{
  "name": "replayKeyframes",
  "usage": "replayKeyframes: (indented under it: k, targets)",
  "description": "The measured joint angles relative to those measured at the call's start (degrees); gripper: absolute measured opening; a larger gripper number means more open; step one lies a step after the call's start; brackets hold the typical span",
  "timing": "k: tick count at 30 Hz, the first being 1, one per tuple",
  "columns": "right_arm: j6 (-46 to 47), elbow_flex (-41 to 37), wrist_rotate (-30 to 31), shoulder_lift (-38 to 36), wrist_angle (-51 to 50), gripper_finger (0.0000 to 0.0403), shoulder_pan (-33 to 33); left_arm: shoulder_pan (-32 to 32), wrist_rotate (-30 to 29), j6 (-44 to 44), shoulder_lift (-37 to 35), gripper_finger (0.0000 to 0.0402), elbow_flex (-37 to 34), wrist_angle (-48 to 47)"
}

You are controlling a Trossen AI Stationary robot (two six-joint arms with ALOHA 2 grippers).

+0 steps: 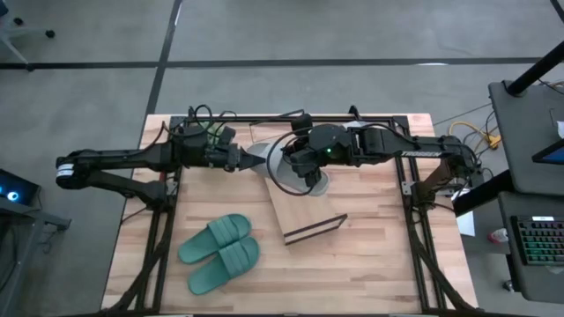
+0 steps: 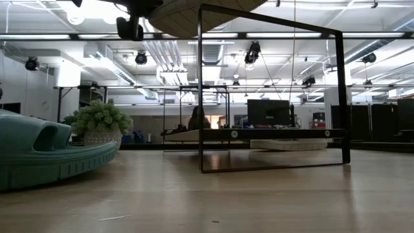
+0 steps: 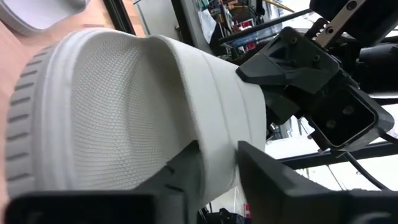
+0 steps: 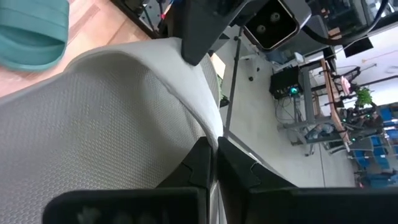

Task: Pick and place slides into the shelf
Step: Put the gray slipper on the shelf

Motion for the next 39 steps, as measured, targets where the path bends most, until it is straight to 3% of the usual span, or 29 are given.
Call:
replayKeyframes:
  k: [5, 20, 27, 34, 39]
  targets:
    - [0.00, 0.00, 0.32, 0.00, 0.58, 0.0008, -0.02, 0.38, 0.01, 0.85, -0.04, 0.0011, -0.29, 0.11]
    - [0.20, 0.00, 0.76, 0.00, 0.55, 0.0010, -0.02, 1.89, 1.97, 1.85, -0.04, 0.0001, -0.29, 0.10]
    - [0.17, 0.00, 7.90, -0.01, 0.08, 0.0048, 0.00, 2.43, 1.36, 1.86, -0.04, 0.0001, -0.29, 1.49]
    - [1.29, 0.00, 10.04, -0.68, -1.18, 0.0076, -0.24, 3.30, 1.97, 1.97, -0.04, 0.0000, -0.31, 3.23]
    - [1.07, 0.00, 19.32, -2.04, -3.32, 0.0079, -0.94, 3.93, 1.57, 3.12, -0.04, 0.0000, -0.33, 2.92]
